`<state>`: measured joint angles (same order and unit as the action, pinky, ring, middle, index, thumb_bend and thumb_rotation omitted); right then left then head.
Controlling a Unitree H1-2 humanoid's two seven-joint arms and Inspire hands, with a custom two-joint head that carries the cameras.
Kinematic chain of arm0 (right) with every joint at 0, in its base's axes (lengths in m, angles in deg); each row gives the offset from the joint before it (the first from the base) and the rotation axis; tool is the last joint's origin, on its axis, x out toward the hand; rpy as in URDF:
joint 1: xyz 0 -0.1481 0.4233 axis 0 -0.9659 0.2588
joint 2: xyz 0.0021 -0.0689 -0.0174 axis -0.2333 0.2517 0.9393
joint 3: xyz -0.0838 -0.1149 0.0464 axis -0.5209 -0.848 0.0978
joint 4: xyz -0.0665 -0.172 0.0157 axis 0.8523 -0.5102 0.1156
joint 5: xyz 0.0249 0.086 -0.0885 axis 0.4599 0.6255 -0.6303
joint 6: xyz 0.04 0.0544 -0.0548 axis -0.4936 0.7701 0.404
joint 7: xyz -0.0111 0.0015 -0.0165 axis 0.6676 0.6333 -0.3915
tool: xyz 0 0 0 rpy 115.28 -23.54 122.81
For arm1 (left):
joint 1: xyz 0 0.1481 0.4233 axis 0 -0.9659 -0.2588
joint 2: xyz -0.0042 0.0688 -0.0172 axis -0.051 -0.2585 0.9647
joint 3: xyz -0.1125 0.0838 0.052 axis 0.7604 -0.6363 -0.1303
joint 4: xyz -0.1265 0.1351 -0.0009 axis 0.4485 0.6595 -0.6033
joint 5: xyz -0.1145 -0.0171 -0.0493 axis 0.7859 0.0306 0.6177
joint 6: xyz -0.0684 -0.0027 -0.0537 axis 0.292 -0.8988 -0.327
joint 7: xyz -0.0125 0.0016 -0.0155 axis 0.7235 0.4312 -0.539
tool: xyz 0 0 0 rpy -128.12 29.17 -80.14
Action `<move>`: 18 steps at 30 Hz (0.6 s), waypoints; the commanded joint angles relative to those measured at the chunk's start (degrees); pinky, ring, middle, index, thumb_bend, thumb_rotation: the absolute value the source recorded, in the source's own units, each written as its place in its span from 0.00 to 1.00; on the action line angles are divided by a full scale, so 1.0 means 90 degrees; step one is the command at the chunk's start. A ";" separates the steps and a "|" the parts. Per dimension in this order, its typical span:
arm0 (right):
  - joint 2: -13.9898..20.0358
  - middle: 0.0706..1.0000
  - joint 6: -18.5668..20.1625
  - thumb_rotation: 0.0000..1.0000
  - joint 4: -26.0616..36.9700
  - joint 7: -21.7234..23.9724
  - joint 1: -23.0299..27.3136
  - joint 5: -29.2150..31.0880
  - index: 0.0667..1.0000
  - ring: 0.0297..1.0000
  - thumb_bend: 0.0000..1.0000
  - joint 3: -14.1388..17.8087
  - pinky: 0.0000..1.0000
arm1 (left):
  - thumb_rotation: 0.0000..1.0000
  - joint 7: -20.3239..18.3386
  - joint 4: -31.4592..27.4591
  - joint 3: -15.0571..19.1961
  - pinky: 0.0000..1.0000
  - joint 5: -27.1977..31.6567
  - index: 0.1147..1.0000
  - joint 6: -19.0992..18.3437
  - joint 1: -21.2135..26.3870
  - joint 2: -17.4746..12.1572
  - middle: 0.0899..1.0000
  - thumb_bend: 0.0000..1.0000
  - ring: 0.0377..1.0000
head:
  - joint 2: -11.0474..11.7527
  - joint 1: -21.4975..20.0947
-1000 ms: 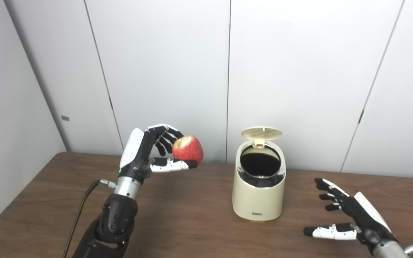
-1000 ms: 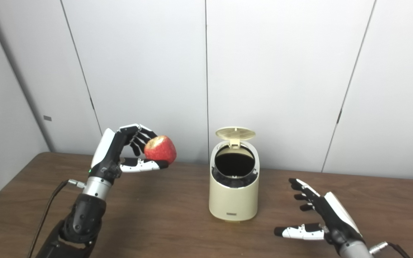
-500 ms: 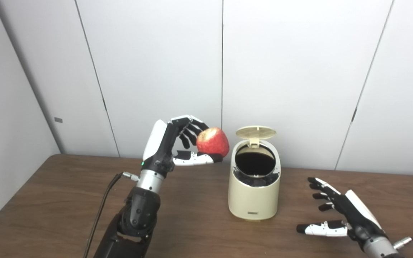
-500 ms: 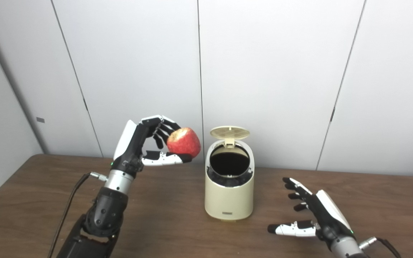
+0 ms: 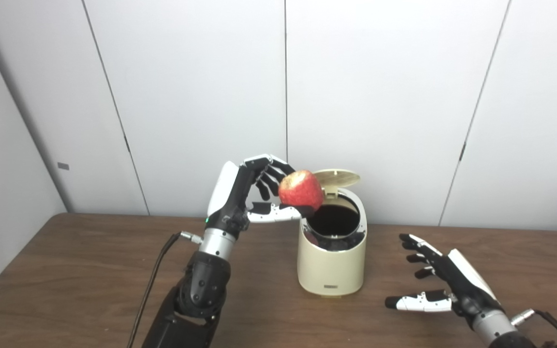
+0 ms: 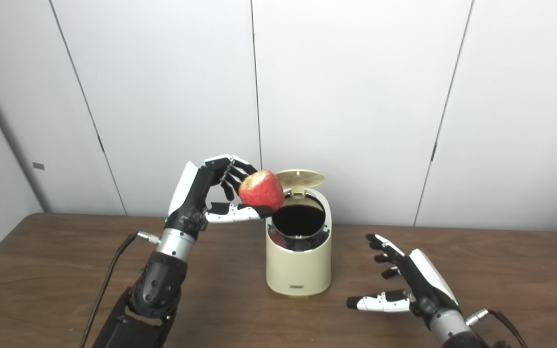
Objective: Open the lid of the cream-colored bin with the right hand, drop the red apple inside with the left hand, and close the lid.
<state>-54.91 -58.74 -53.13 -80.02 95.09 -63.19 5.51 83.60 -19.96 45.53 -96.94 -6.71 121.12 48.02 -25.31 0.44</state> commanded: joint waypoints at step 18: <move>-0.0005 0.88 0.0057 0.31 0.0305 -0.0106 0.0211 -0.0073 0.89 0.82 0.80 0.0053 0.69 | 0.00 0.0593 0.0466 -0.0176 0.27 -0.0429 0.41 0.0538 0.0367 0.0269 0.43 0.53 0.37 | -0.0105 -0.0094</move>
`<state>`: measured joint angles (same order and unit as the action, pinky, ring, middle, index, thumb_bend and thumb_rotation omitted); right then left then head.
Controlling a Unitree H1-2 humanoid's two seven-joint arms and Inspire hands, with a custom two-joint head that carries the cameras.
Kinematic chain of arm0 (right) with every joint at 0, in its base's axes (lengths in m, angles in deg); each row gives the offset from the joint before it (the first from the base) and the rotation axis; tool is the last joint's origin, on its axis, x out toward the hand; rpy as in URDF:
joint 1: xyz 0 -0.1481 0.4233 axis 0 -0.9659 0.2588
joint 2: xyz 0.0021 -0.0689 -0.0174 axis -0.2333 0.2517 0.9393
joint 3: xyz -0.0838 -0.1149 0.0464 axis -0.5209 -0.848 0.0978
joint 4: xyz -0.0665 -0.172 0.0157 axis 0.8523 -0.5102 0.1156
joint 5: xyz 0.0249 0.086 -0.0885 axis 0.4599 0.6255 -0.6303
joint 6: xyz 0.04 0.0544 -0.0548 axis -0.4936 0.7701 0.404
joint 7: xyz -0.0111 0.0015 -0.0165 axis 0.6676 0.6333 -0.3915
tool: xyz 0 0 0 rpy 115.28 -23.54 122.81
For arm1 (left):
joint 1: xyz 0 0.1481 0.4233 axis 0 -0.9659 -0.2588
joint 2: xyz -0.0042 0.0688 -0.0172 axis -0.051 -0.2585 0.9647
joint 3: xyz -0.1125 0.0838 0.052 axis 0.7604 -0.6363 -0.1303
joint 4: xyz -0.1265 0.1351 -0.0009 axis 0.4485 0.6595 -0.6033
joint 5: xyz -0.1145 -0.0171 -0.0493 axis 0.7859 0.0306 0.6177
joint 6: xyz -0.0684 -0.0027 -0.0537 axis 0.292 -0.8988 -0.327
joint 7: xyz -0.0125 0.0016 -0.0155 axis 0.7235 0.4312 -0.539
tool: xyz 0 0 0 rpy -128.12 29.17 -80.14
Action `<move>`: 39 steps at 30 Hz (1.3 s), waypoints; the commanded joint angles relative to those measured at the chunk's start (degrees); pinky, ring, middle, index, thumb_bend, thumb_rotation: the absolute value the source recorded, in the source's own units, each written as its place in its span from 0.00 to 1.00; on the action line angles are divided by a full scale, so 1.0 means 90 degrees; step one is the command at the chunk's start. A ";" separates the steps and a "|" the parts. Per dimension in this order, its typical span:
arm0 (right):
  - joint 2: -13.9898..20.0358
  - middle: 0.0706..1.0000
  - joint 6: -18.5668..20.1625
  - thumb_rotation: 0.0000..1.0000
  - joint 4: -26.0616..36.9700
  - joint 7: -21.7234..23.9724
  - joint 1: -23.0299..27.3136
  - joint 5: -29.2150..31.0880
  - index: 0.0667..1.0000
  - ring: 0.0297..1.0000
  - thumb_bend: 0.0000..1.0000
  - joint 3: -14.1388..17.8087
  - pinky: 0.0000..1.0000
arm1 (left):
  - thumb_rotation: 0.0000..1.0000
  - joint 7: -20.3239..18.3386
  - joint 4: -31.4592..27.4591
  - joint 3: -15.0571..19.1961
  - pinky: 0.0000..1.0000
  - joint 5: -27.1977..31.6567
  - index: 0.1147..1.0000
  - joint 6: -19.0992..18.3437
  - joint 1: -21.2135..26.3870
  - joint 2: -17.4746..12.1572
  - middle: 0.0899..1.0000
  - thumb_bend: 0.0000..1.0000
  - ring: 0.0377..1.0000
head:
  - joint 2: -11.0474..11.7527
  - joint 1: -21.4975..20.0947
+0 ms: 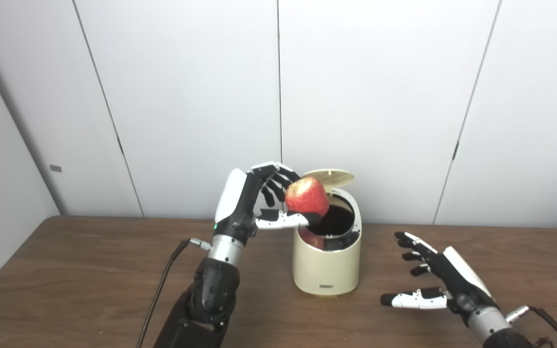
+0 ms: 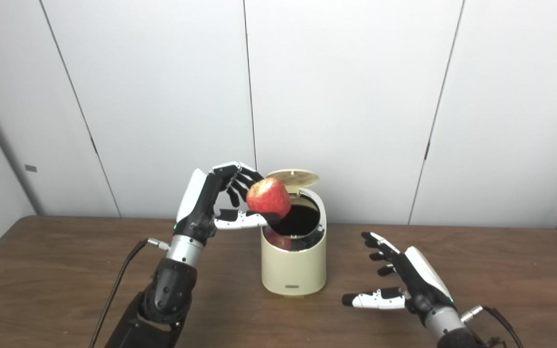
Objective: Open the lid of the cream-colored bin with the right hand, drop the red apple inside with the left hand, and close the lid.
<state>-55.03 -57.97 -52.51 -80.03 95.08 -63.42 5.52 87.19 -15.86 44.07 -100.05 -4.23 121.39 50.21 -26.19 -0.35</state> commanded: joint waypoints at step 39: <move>-0.0166 0.88 0.0175 0.30 0.0533 -0.0065 0.0148 -0.0122 0.88 0.82 0.79 -0.0002 0.66 | 0.00 0.1370 0.1847 -0.0354 0.28 -0.0716 0.42 0.0998 0.0914 0.0173 0.43 0.53 0.38 | -0.0077 -0.0208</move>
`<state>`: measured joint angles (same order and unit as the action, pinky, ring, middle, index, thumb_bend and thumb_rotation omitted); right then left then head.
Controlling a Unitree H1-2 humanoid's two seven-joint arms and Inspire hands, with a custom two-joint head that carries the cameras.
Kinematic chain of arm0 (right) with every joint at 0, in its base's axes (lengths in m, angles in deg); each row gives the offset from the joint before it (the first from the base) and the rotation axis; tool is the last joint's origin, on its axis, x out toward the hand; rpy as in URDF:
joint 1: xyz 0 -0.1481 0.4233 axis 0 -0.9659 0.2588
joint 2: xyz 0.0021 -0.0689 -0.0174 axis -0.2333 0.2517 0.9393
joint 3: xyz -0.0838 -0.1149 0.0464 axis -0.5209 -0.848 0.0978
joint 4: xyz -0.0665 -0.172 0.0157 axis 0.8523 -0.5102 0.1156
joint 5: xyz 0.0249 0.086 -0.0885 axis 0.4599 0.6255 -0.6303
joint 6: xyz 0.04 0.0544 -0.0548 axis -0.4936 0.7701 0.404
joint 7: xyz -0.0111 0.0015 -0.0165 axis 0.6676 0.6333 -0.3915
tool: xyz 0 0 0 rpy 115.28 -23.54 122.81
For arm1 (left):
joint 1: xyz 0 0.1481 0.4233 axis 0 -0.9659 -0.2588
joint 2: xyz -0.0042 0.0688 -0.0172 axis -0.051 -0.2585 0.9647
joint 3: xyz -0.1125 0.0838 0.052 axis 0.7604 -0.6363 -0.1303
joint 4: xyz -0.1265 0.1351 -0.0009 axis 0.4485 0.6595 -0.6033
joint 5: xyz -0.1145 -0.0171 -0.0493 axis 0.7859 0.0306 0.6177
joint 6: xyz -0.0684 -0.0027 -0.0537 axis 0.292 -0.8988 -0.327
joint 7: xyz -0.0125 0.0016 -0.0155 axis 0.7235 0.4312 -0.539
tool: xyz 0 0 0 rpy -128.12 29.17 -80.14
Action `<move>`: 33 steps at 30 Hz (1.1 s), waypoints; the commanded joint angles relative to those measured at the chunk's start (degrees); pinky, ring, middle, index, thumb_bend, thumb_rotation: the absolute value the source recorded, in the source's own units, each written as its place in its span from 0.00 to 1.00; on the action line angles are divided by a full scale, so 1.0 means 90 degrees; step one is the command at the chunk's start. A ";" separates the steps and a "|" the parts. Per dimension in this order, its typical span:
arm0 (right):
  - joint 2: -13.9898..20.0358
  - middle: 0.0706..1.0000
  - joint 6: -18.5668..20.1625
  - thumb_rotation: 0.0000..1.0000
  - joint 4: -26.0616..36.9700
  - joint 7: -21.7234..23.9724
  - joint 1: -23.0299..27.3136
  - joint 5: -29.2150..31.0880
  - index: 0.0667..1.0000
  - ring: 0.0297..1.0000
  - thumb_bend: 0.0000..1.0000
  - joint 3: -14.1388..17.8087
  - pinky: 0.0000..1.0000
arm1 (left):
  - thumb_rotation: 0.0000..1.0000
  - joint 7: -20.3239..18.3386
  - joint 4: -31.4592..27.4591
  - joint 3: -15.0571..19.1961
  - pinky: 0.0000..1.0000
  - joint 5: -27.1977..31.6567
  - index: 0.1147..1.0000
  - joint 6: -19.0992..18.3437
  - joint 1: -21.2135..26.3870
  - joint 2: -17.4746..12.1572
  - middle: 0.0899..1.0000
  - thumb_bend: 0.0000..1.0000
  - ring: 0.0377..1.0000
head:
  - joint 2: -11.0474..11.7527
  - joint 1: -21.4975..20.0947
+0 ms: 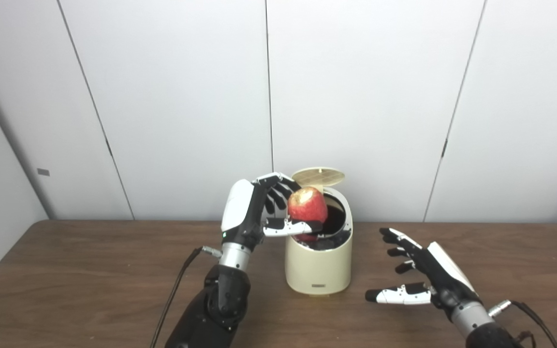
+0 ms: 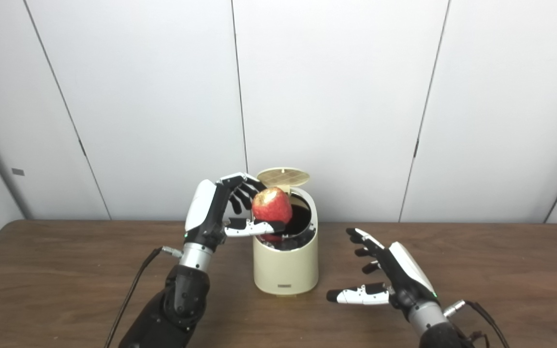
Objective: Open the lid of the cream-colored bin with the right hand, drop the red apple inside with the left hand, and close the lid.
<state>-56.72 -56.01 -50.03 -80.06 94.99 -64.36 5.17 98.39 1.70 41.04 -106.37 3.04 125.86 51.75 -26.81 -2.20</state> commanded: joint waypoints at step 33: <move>-0.0013 0.88 0.0056 0.30 0.0296 -0.0055 0.0214 0.0009 0.87 0.81 0.80 -0.0048 0.66 | 0.21 -0.0651 -0.0600 -0.0130 0.41 0.0287 0.60 0.0194 0.0183 -0.0276 0.55 1.00 0.51 | -0.0115 0.0061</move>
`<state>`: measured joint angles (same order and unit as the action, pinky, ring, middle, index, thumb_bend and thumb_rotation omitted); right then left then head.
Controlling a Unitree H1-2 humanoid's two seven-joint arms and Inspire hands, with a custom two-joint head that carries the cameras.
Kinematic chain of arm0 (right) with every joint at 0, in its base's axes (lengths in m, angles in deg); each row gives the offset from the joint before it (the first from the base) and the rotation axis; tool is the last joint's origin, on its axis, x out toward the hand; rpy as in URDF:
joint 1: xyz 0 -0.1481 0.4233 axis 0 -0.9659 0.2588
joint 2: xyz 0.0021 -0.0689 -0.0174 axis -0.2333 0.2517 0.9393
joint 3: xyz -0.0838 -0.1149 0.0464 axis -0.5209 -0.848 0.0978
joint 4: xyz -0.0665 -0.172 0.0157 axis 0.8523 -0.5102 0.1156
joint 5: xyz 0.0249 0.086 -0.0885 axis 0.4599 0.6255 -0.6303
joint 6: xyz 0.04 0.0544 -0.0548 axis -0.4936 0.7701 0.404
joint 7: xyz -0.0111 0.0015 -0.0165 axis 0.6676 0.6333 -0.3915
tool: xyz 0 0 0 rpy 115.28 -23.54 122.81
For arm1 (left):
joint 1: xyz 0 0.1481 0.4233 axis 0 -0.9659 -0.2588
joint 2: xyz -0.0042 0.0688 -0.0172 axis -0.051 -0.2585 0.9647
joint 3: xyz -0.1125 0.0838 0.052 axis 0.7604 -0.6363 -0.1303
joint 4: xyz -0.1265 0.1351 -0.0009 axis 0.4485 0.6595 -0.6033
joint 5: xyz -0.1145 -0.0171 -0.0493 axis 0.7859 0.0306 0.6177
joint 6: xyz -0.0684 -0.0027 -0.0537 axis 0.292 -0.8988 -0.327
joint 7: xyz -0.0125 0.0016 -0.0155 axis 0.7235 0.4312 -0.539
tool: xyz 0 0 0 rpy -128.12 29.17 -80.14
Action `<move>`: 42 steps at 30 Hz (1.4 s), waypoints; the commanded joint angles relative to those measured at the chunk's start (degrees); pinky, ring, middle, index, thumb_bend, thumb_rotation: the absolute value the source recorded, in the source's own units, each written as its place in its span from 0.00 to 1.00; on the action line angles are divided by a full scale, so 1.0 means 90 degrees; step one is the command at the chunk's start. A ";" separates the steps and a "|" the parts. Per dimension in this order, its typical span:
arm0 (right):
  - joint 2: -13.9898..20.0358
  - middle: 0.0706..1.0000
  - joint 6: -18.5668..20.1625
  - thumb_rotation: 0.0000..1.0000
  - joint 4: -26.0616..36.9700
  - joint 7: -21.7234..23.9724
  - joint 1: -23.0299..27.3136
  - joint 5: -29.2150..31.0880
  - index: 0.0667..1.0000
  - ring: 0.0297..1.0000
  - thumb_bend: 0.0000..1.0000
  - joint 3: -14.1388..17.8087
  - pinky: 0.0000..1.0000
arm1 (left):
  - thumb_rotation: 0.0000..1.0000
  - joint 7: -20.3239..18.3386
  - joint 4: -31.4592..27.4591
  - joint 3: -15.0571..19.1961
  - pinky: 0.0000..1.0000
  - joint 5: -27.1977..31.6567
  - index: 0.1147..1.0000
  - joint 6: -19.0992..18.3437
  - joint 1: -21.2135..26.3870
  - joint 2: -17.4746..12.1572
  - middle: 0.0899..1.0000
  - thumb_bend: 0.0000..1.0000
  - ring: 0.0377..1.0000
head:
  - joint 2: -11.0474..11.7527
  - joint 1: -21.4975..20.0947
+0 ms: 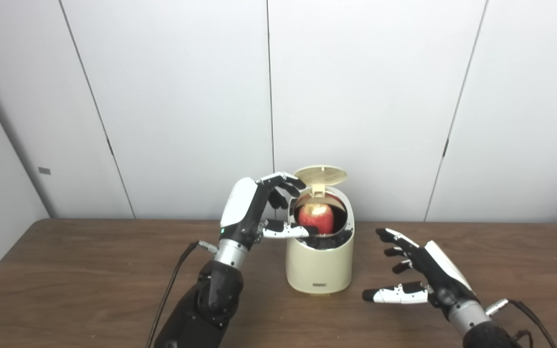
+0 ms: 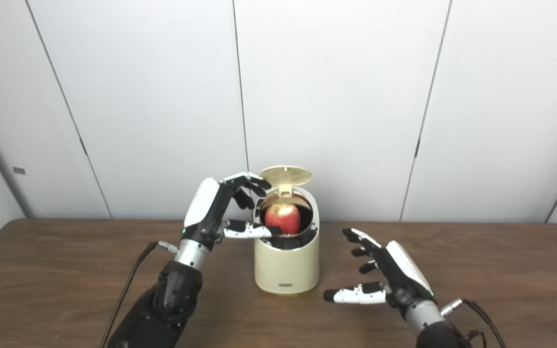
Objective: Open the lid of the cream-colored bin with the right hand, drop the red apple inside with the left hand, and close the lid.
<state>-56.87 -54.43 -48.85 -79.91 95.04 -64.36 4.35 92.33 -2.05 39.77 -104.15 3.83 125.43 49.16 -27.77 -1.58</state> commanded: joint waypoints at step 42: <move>0.0062 0.87 -0.0478 0.29 -0.0013 -0.0206 0.0160 0.0212 0.87 0.80 0.76 0.0159 0.66 | 0.00 -0.1276 -0.2157 0.0775 0.41 0.1686 0.43 -0.0435 -0.0792 -0.0364 0.45 0.52 0.50 | -0.0027 0.0129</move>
<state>-56.98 -56.61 -50.51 -80.59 94.66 -62.44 5.06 81.98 -18.63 46.17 -90.19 1.07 116.61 46.74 -27.95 -0.35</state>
